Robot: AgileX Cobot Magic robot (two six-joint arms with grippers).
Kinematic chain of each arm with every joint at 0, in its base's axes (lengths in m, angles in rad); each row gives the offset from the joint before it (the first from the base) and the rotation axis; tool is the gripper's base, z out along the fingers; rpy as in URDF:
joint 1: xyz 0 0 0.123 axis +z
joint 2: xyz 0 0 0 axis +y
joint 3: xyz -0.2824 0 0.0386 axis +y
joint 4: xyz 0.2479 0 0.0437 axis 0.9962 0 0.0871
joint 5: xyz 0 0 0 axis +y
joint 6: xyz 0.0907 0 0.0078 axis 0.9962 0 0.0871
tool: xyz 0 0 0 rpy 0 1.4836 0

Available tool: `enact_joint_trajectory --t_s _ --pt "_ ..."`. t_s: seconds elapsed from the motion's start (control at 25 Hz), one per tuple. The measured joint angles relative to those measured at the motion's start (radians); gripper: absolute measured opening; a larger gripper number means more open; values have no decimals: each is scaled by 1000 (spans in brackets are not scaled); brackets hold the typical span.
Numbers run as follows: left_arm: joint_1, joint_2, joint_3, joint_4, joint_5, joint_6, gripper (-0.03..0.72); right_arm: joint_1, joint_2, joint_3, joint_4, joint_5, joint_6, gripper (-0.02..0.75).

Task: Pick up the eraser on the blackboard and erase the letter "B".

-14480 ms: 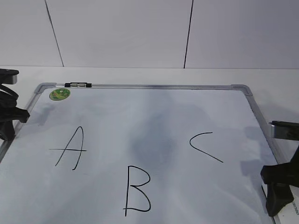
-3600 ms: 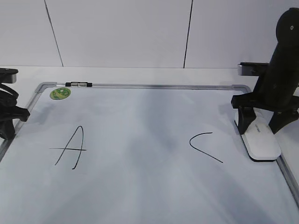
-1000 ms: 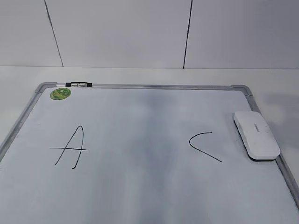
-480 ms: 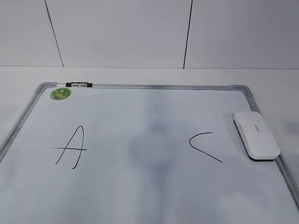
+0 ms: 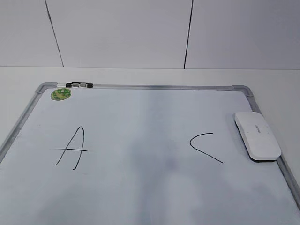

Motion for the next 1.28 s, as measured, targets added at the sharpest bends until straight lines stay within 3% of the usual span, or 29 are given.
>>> enact_joint_trajectory --t_s 0.24,0.52,1.28 --pt "0 -37 73 -4 -9 2 236 0 -115 12 -23 -14 -2 575" --pt "0 -37 118 -4 -144 4 235 0 -116 23 -43 -24 0 575" --pt "8 -37 121 -4 -169 6 235 0 -116 46 -52 -49 3 575"
